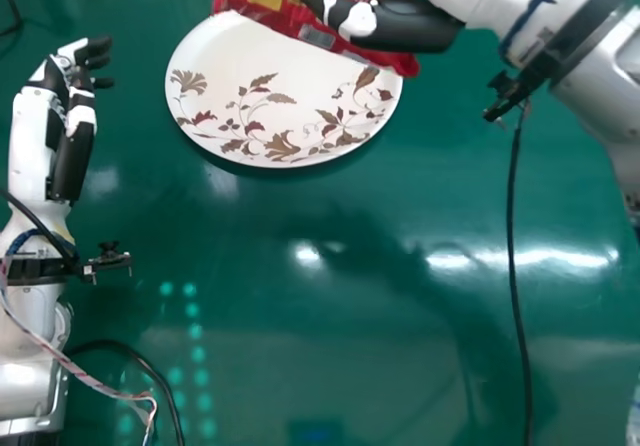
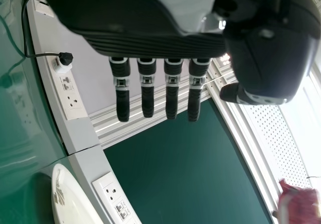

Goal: Pick up biscuit and place it in the plate

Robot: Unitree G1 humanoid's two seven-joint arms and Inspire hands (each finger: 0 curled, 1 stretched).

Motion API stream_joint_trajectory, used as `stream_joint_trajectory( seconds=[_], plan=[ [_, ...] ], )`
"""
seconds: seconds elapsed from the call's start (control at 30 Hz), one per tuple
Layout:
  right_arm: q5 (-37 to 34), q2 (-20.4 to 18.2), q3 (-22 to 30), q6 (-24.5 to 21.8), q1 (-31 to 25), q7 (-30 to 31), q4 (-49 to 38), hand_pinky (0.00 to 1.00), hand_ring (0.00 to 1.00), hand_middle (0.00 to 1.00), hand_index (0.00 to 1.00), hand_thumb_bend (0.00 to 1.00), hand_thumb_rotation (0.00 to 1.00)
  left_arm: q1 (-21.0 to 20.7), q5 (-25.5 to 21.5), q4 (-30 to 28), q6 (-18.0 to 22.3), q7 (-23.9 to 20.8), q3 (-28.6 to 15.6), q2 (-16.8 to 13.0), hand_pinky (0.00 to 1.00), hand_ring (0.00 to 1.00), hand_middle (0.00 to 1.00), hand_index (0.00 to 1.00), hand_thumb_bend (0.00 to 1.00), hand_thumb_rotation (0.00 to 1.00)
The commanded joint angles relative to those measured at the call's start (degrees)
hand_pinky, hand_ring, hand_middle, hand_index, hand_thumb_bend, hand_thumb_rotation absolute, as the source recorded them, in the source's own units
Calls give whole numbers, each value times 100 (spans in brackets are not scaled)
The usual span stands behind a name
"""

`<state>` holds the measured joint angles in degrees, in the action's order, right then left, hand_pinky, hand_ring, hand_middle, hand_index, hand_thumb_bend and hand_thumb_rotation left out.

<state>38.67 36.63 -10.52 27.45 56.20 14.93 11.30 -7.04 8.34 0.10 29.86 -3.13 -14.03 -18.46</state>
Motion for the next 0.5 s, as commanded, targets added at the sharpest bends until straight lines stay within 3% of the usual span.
stream_joint_trajectory(
  seconds=[0.0, 0.2, 0.47],
  plan=[
    [238, -247, -281, 145, 590, -398, 778, 8, 40, 47, 50, 51, 0, 35, 26, 27, 158, 17, 15, -55, 75, 84, 85, 82, 20, 11],
    [810, -765, -877, -115, 1570, -889, 2510, 10, 40, 47, 50, 51, 0, 60, 92, 8, 229, 31, 34, -61, 72, 82, 84, 82, 19, 12],
    [1067, -1243, -1426, -175, 2204, -1560, 4210, 13, 41, 47, 50, 51, 0, 174, 118, -67, 327, 14, 50, -7, 72, 83, 84, 83, 19, 12]
  ],
)
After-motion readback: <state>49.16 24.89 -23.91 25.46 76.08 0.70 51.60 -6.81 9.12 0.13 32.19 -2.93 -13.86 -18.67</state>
